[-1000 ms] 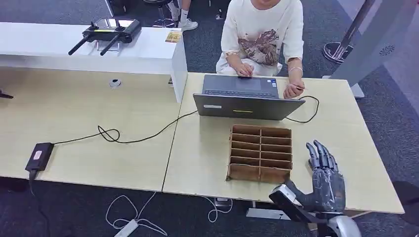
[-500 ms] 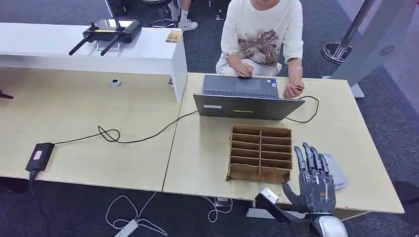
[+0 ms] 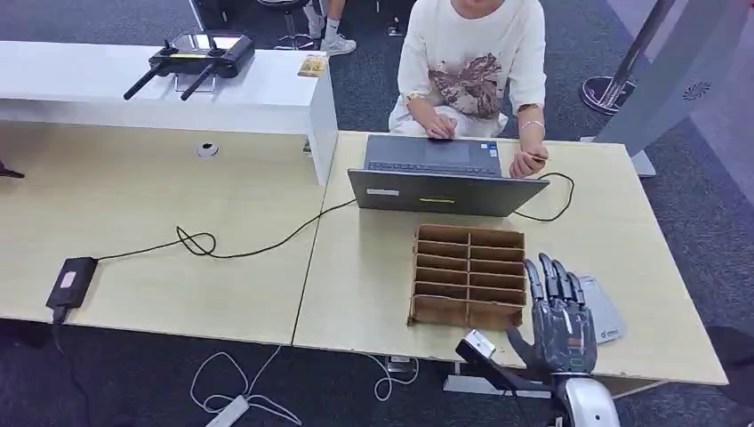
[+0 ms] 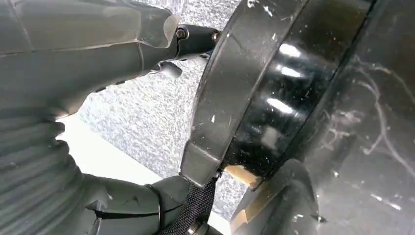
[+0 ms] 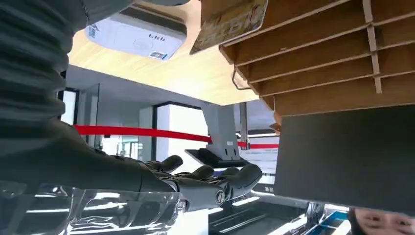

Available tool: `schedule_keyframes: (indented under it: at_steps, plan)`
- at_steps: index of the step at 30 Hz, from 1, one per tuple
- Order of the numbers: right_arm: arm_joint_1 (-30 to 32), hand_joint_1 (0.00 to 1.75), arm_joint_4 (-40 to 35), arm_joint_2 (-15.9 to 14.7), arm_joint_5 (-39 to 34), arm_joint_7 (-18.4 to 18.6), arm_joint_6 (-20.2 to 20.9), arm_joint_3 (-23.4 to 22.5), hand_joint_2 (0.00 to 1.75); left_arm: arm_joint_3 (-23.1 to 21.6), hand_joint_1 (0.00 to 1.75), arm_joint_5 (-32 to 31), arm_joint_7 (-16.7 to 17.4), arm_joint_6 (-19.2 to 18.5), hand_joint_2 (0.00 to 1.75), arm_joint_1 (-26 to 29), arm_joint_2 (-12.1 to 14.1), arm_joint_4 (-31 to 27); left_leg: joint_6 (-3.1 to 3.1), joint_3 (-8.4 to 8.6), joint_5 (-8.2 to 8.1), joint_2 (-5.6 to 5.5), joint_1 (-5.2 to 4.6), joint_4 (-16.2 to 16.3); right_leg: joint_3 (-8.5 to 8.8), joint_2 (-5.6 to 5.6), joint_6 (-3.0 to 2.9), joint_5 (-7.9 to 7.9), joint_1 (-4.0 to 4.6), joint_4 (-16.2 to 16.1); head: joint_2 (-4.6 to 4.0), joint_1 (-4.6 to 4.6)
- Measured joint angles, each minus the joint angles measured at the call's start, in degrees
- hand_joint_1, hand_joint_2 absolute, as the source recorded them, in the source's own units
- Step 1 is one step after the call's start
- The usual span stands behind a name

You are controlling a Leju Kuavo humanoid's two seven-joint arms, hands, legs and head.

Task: Pass the card to the sensor for recognition and then transmit it.

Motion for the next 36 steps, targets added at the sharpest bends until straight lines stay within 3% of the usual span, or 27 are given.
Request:
schedule_keyframes:
  at_steps: [36]
  plan:
    - [-5.03,0.07,6.16,0.0,-2.01,-0.9,2.97,2.38,1.75,-0.88,0.0,0.22,0.13,-0.24,1.75,-0.12,0.09,-0.02,0.02,-0.01,0.02,0.0,-0.02,0.0,-0.02,0.0,0.0,0.0,-0.02,0.01,0.0,0.02]
